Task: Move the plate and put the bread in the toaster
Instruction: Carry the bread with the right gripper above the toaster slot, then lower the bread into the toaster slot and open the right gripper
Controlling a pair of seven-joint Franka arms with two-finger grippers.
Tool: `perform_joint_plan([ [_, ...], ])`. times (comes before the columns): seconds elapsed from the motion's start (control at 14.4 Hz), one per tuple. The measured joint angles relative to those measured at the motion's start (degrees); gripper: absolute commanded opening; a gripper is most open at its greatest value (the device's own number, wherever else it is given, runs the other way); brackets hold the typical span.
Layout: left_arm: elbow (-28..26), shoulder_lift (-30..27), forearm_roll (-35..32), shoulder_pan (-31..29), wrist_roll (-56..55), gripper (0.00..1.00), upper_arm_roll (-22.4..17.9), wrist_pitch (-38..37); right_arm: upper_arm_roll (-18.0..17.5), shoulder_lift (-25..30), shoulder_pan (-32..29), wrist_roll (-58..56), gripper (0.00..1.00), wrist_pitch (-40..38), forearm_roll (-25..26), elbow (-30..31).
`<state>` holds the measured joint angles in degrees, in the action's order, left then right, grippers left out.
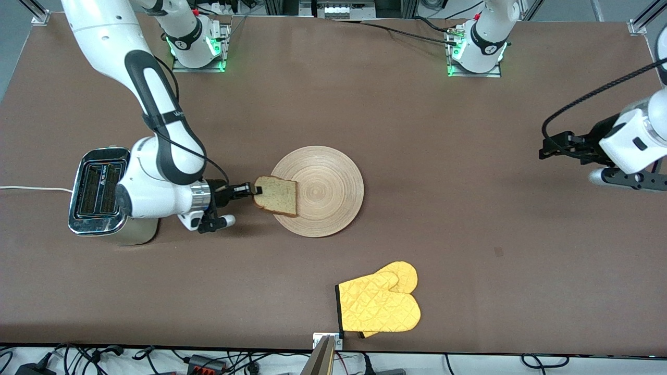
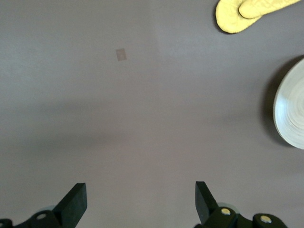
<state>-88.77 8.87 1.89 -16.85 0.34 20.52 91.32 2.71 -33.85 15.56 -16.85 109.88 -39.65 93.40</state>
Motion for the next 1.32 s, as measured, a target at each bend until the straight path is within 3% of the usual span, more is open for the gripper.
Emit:
perform_joint_plan([
  [0.21,-9.48,-6.60,0.00,0.73,-0.33,1.00,-0.19,5.55,2.35,3.22,-0.10,3.50,0.00,-4.28,8.09,-1.73],
  [0.49,-13.68,-9.83,0.09,3.18,-1.75,1.00,-3.38,7.25,8.90,6.34,-0.32,6.81,0.00,-11.24,18.97,-6.34],
  [0.9,-14.77,-9.86,0.29,5.74,-2.12,1.00,-6.96,9.11,16.21,12.75,-0.43,13.05,0.00,-20.63,29.34,-8.66],
  [1.18,-13.49,-9.92,1.34,5.72,-2.12,1.00,-8.05,9.40,16.64,14.10,-0.21,14.18,0.00,-25.63,42.18,-12.98],
  [1.32,-13.06,-9.94,2.36,5.73,-2.12,1.00,-8.05,8.51,16.62,13.98,-0.16,14.20,0.00,-25.67,46.32,-13.24],
])
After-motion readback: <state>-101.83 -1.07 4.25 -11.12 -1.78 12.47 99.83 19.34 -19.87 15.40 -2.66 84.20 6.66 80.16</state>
